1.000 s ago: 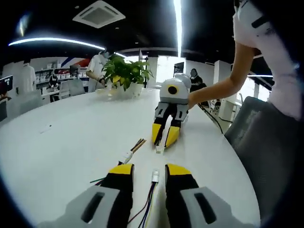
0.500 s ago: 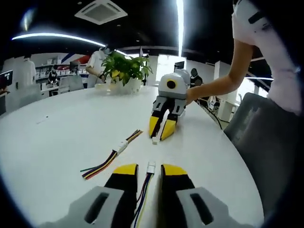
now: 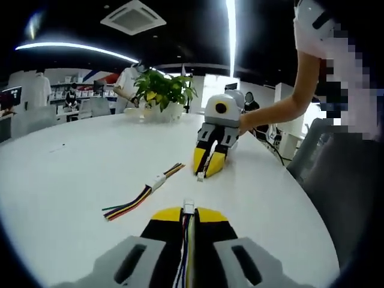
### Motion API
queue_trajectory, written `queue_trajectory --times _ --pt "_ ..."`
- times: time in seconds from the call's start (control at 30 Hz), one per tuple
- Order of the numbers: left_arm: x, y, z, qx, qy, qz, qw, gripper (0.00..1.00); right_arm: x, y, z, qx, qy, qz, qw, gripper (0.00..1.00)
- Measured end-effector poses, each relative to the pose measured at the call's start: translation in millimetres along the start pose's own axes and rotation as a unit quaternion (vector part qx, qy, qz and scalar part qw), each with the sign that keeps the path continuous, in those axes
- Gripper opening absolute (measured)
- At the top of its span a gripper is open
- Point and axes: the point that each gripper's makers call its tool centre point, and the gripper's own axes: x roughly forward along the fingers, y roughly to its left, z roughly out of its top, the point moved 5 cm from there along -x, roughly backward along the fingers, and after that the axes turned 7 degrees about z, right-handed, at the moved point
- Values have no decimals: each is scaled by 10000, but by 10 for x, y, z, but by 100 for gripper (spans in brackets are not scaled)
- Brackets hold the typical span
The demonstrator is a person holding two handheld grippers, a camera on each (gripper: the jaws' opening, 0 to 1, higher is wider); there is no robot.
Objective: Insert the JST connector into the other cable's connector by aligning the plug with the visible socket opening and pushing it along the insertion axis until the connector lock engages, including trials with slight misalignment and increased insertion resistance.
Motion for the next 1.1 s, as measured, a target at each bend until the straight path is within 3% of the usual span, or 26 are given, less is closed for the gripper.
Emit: queue_trajectory --times 0.57,0.87,1.1 --pt "19 9 22 -82 17 110 9999 0 31 -9 39 118 -59 -169 9998 4" --pt "5 -42 58 39 111 24 9999 0 135 32 197 -13 -177 -28 9998 3" --pt "12 -71 125 136 106 -63 9998 0 231 36 201 -32 -150 48 9999 3"
